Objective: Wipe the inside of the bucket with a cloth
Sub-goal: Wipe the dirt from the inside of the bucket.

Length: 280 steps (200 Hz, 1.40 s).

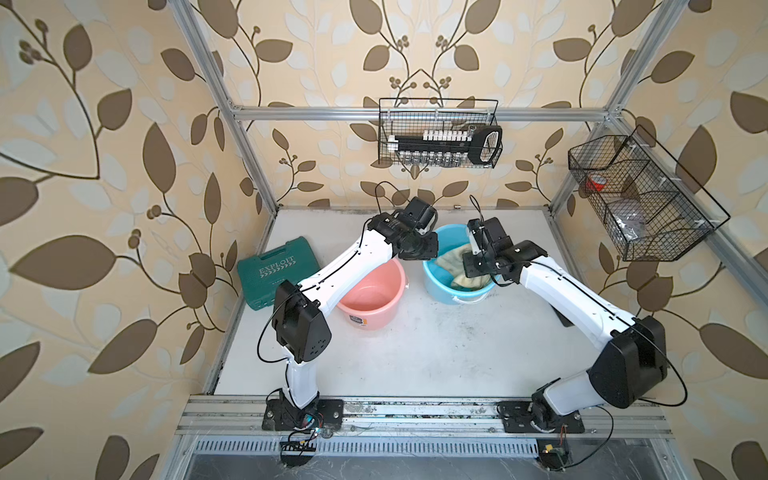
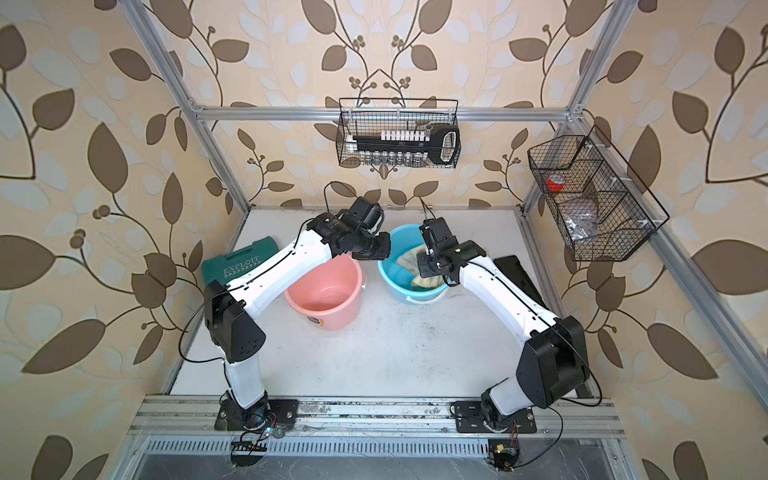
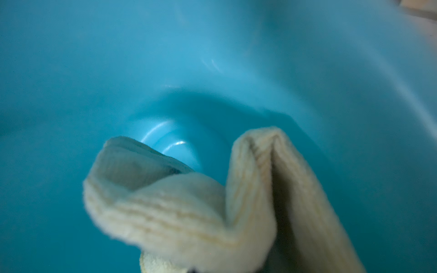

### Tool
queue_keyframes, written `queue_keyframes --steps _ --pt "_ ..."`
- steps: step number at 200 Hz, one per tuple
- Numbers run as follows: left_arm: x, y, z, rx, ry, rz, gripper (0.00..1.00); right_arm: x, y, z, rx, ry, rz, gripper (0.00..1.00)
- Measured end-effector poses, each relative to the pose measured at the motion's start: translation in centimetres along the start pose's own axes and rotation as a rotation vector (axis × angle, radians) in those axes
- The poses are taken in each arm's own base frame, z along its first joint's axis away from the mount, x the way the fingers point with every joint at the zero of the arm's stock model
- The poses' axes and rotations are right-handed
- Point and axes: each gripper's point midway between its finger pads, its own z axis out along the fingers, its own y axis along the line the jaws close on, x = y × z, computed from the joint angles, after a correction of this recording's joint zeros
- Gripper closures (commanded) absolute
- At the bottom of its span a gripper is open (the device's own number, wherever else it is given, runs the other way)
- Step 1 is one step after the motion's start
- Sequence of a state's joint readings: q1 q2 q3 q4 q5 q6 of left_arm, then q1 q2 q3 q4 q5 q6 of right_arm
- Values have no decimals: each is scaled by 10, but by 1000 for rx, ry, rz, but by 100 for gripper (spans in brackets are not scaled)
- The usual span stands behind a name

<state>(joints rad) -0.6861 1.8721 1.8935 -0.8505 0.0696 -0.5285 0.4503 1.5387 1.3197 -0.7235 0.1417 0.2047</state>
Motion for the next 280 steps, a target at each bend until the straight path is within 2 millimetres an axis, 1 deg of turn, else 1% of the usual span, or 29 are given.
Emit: queue_keyframes --steps 13,32,52,74,102,144,173,189,201,221,240,255,269,280 --pt "2 1 0 -4 7 1 100 5 18 9 -71 47 -39 100" --pt "1 -1 0 5 6 0 100 14 38 22 -146 110 -78 100" --pt "2 1 0 1 13 -1 100 19 49 29 -199 151 -96 100" --pt "1 3 0 1 14 -6 100 17 55 31 -232 165 -103 100" --pt "2 2 0 12 22 -17 100 14 50 37 -192 181 -100 100" --pt "2 7 6 17 44 -55 100 15 23 57 -10 178 -78 100" --pt "5 8 14 11 62 -85 100 14 10 68 79 152 -53 100" --pt "7 10 18 3 71 -108 100 14 6 79 126 146 -43 100" --pt "8 13 21 -9 77 -122 100 19 4 91 160 167 -41 100" --pt "9 19 26 -39 72 -153 100 29 6 116 188 232 -42 100" --pt "10 25 31 -71 67 -169 100 39 12 140 188 288 -40 100" --pt "11 31 34 -84 70 -187 100 40 16 140 176 301 -34 100" --pt "12 32 34 -86 71 -191 100 41 20 141 156 303 -27 100" --pt "13 33 35 -88 71 -196 100 41 26 142 119 305 -15 100"
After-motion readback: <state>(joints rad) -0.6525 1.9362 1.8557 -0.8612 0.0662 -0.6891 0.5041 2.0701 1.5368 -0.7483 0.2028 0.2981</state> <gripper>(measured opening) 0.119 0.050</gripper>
